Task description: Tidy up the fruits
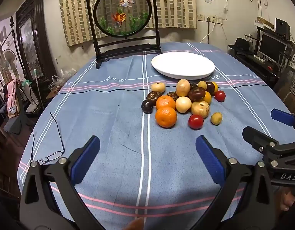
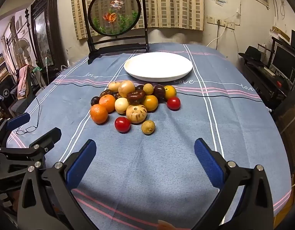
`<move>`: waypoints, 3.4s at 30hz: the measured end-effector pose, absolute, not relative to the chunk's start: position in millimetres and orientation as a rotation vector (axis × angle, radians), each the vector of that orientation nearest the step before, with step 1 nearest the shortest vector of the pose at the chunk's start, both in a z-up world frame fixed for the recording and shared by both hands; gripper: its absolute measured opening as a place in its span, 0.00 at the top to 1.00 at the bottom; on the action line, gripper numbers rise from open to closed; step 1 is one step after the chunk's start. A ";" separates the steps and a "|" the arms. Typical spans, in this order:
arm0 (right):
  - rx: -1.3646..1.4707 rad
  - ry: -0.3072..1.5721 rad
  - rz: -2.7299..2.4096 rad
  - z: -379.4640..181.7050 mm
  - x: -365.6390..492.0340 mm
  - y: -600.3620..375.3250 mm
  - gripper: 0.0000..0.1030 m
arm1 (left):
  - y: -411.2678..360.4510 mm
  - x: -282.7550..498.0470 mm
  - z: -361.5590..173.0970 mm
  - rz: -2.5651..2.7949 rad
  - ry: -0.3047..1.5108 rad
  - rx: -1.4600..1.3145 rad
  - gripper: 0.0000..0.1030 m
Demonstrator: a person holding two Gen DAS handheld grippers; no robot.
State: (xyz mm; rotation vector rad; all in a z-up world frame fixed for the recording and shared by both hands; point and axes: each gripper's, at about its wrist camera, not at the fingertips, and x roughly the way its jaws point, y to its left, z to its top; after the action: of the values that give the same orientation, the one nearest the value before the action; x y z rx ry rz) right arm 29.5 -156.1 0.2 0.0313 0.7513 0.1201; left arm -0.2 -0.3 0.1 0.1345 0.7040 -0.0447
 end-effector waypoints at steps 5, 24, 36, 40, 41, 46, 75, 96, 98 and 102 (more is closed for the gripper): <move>0.030 0.742 0.118 2.1 27.4 -155.5 0.01 | -2.4 -0.3 0.1 -0.053 0.706 0.127 0.02; 0.030 0.730 0.130 6.9 19.9 -152.8 0.01 | 2.6 -3.7 0.7 -0.055 0.715 0.107 0.02; 0.034 0.729 0.131 8.0 18.9 -153.5 0.01 | 2.8 -4.9 -0.9 -0.057 0.717 0.107 0.02; 0.035 0.730 0.132 8.1 18.6 -153.9 0.01 | 2.7 -5.3 -1.6 -0.055 0.718 0.106 0.02; 0.036 0.729 0.132 7.9 18.0 -154.0 0.01 | 2.7 -5.3 -1.6 -0.056 0.719 0.106 0.02; 0.037 0.728 0.132 8.1 17.3 -154.1 0.01 | 2.3 -6.6 -3.3 -0.057 0.721 0.104 0.02; 0.056 0.726 0.136 7.2 15.1 -155.2 0.01 | -1.6 -5.6 -4.1 -0.071 0.755 0.094 0.02; 0.056 0.726 0.136 6.9 14.5 -154.8 0.01 | -1.7 -6.6 -5.0 -0.074 0.762 0.095 0.02; 0.059 0.725 0.136 6.6 14.5 -154.9 0.01 | -1.6 -6.3 -5.1 -0.074 0.762 0.094 0.02; 0.058 0.724 0.138 5.9 14.2 -154.7 0.01 | -2.5 -5.2 -6.5 -0.078 0.768 0.097 0.02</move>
State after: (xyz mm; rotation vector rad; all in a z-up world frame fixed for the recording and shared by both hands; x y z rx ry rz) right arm 14.2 -154.7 5.9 0.0582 0.7240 0.1377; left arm -5.2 -2.5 -6.5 0.0968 0.7678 -0.0778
